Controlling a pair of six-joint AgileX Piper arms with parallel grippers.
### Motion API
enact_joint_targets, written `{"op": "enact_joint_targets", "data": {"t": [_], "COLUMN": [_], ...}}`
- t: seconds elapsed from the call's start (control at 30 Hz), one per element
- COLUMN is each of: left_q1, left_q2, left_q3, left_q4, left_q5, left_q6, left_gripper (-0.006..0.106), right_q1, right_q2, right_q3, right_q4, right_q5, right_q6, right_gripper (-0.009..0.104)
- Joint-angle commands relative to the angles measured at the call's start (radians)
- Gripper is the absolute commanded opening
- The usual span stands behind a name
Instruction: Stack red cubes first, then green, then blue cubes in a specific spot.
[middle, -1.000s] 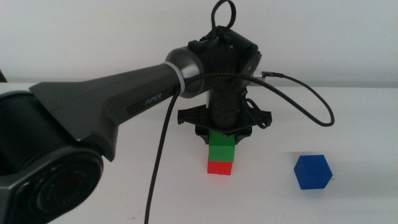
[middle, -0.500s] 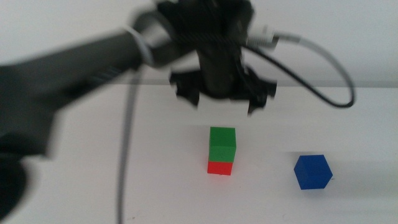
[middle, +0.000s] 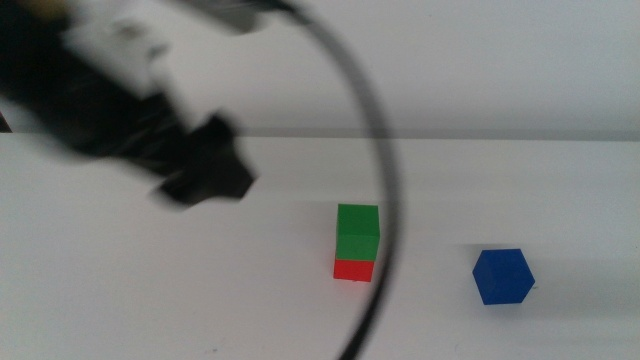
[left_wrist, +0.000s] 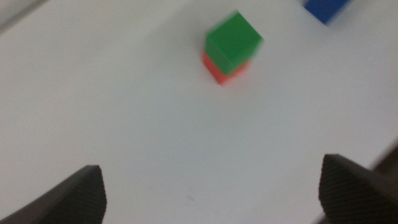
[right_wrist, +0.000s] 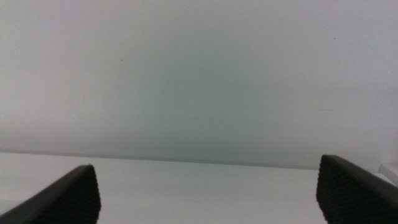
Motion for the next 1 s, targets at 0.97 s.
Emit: {"op": "enact_joint_targets", "data": {"t": [0.97], "left_q1": [0.214], "left_q2": [-0.312], "left_q3": [0.209], "left_q4": [-0.323], "left_q5": [-0.201], "left_q6": [0.203], "left_gripper": [0.091], "right_q1": [-0.006], "right_q2": [-0.039], "right_q3": [0.043], "right_q4": [-0.005], "right_q5": [-0.004], "right_q6": [-0.002], "right_gripper": [0.093]}}
